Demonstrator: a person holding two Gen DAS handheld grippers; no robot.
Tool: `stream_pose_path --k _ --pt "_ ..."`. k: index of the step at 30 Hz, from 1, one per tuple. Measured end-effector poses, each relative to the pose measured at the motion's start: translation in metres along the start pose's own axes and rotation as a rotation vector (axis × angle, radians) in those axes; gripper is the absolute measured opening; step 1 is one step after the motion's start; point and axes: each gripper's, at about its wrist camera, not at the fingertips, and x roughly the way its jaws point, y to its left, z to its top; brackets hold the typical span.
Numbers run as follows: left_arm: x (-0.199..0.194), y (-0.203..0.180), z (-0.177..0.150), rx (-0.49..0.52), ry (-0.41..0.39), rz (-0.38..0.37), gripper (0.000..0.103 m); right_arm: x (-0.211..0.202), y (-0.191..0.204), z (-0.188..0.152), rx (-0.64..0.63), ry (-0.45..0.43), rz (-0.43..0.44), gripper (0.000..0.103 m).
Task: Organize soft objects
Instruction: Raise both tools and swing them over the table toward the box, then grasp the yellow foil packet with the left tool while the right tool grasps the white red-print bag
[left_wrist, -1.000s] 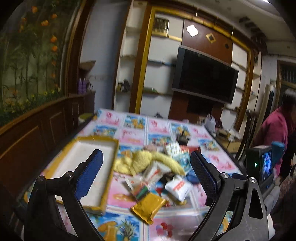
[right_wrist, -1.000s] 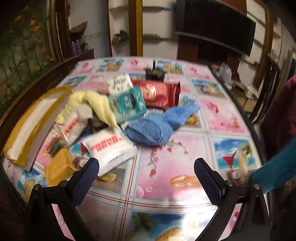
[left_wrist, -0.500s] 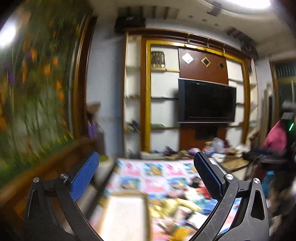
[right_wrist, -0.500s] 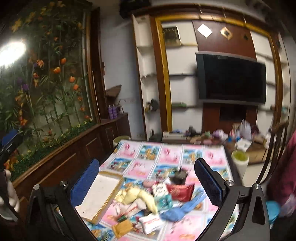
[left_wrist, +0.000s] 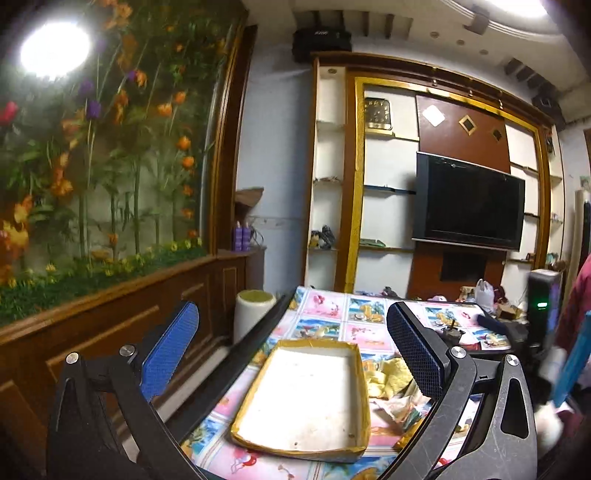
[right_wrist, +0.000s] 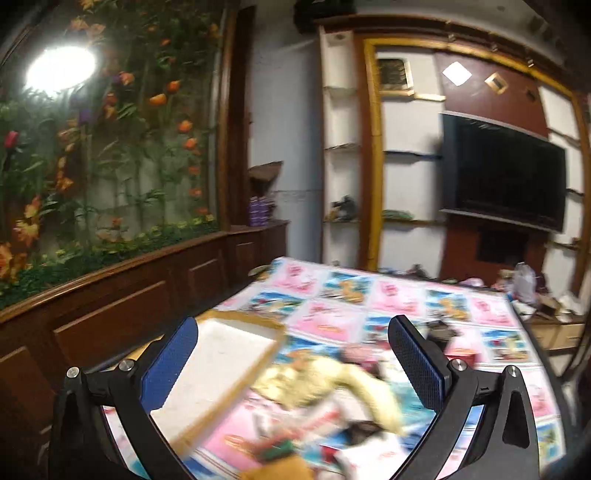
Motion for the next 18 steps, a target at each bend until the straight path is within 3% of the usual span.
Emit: stream_pose_path --k 4,9,18 --pt "0.018 0.018 -0.004 -0.012 0.068 0.033 0.103 0.026 0.024 0.006 -0.030 0.047 0.053 0.103" --pt "0.036 0.016 -0.008 -0.002 0.126 0.040 0.103 0.041 0.015 -0.008 0.023 0.116 0.058 0.103" --pt "0.065 -0.046 -0.042 0.013 0.253 -0.152 0.103 0.002 -0.046 -0.049 0.104 0.260 -0.027 0.103"
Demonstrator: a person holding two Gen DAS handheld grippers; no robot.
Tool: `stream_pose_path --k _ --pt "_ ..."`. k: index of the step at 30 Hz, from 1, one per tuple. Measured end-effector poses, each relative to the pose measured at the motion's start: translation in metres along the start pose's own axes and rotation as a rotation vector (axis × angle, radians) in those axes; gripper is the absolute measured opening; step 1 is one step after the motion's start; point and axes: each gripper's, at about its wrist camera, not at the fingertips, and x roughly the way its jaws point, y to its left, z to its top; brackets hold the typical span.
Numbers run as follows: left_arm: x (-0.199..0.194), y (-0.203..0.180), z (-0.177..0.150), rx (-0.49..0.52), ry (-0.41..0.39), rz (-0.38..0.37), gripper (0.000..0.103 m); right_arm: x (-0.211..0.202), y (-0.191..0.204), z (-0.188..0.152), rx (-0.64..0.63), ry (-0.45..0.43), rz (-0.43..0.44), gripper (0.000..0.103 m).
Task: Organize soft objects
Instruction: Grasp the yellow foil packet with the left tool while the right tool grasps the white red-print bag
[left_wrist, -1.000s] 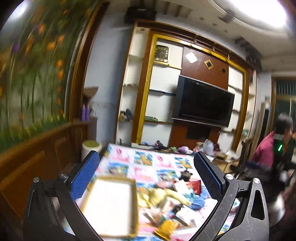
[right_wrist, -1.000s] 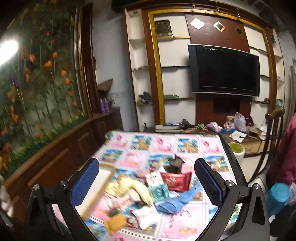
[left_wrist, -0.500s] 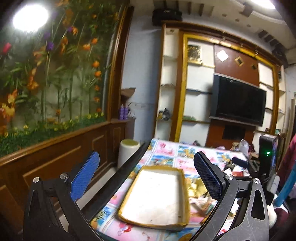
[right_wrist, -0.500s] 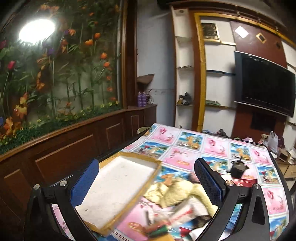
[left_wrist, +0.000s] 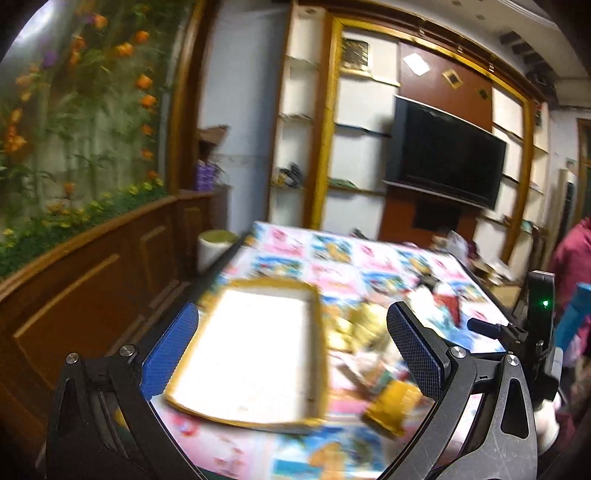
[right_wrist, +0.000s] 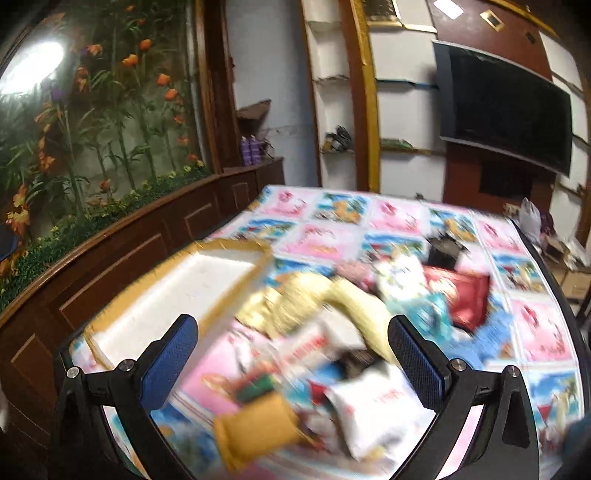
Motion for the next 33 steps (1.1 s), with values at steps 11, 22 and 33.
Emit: stream_pose_path --k 11,22,33 --pt "0.069 -0.075 -0.076 0.173 0.355 -0.166 0.102 0.012 -0.070 -0.050 0.118 0.266 0.001 0.102" --pt "0.137 -0.124 -0.101 0.347 0.484 -0.251 0.102 0.076 -0.056 -0.043 0.079 0.404 0.045 0.102" --pt "0.156 -0.116 -0.107 0.241 0.605 -0.286 0.045 0.062 -0.062 -0.050 0.080 0.410 0.082 0.046"
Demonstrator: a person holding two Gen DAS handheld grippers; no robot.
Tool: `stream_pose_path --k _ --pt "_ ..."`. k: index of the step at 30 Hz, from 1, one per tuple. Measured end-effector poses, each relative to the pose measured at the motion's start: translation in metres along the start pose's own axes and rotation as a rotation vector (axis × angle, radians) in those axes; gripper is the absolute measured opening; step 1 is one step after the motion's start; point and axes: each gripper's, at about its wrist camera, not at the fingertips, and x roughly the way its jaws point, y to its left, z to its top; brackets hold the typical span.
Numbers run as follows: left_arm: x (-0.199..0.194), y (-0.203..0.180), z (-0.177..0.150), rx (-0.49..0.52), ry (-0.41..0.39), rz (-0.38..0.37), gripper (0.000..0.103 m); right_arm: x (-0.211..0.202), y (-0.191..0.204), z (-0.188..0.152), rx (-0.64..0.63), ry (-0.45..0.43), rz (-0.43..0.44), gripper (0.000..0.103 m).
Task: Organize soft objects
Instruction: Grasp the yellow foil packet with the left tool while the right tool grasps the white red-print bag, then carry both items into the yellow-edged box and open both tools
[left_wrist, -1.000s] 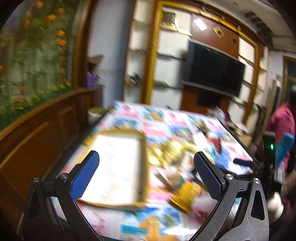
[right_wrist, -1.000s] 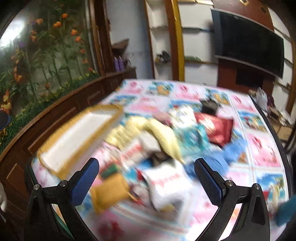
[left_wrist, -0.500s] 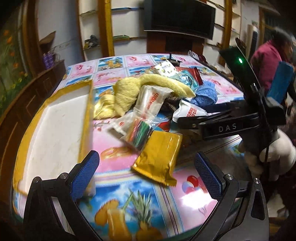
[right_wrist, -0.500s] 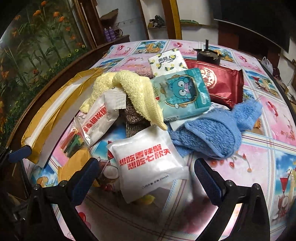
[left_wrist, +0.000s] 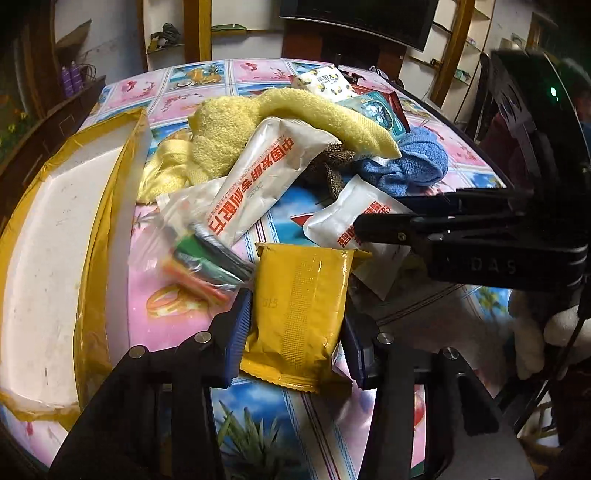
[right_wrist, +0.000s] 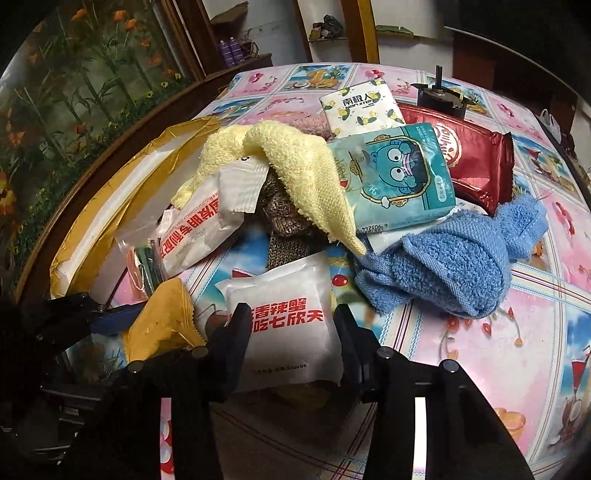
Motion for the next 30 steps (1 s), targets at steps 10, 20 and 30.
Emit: stream_pose_path --k 10,20,30 --pt "-0.037 -0.002 -0.023 -0.017 -0.030 -0.085 0.045 -0.011 0.003 -0.005 -0.009 -0.008 0.003 0.070" --pt "-0.062 0.017 -0.033 -0.107 -0.088 -0.101 0.045 0.011 0.029 0.000 -0.074 0.050 -0.086 0.083" --pt "-0.096 0.049 -0.045 -0.190 -0.164 -0.125 0.045 0.006 0.048 -0.014 -0.143 0.035 -0.114 0.054"
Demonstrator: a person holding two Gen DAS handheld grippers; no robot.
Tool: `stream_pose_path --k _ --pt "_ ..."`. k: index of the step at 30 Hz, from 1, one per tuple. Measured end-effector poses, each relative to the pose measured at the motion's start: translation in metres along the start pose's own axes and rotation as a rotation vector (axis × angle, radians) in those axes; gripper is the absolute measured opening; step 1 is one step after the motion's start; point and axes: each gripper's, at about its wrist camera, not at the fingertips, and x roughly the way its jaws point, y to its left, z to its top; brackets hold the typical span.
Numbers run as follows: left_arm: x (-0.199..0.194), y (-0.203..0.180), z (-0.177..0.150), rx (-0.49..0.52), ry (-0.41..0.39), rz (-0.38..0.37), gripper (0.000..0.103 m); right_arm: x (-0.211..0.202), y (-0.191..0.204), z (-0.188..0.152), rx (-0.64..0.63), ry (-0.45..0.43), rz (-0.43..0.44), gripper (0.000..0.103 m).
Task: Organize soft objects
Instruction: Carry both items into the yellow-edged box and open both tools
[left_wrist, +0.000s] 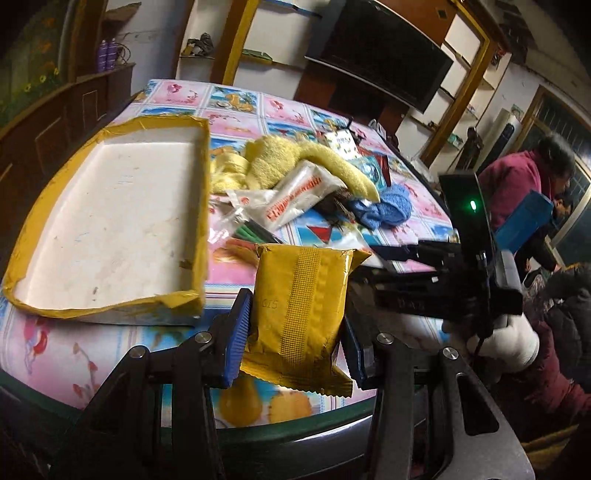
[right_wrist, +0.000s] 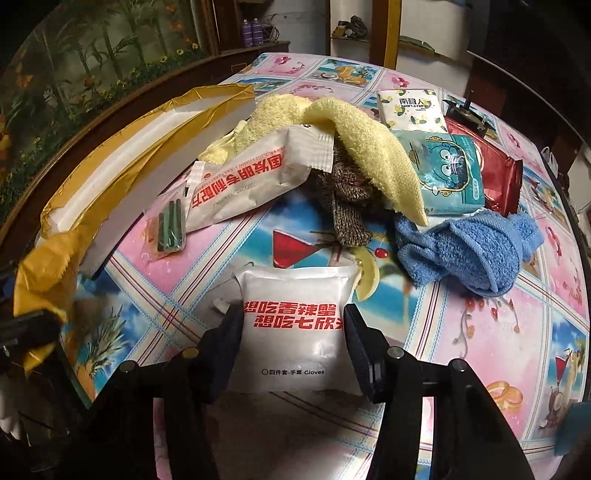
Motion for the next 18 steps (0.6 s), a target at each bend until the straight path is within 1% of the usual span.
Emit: stream_pose_path --k 2,4,7,10,13,15,18 --pt "-0.009 0.009 0.003 -0.019 -0.019 -0.011 0.045 -0.005 0.002 -0.004 0.011 -0.008 0.018 0.052" --pt "-0.015 0.018 0.008 -0.037 -0.030 -0.020 0.045 -0.013 0.003 -0.003 0.022 -0.033 0.044 0.052" --pt "-0.022 0.036 0.020 -0.063 -0.043 -0.004 0.045 -0.033 0.009 0.003 0.038 -0.087 0.096 0.052" --pt "-0.025 0.062 0.040 -0.106 -0.048 0.013 0.045 -0.047 0.016 0.025 0.038 -0.132 0.168 0.053" --pt "-0.022 0.088 0.065 -0.143 -0.055 0.043 0.045 -0.050 0.028 0.052 0.032 -0.160 0.227 0.053" --pt "-0.015 0.107 0.084 -0.170 -0.057 0.060 0.045 -0.043 0.040 0.072 0.020 -0.176 0.250 0.053" --pt "0.003 0.135 0.112 -0.229 -0.042 0.041 0.045 -0.023 0.055 0.101 0.019 -0.179 0.286 0.053"
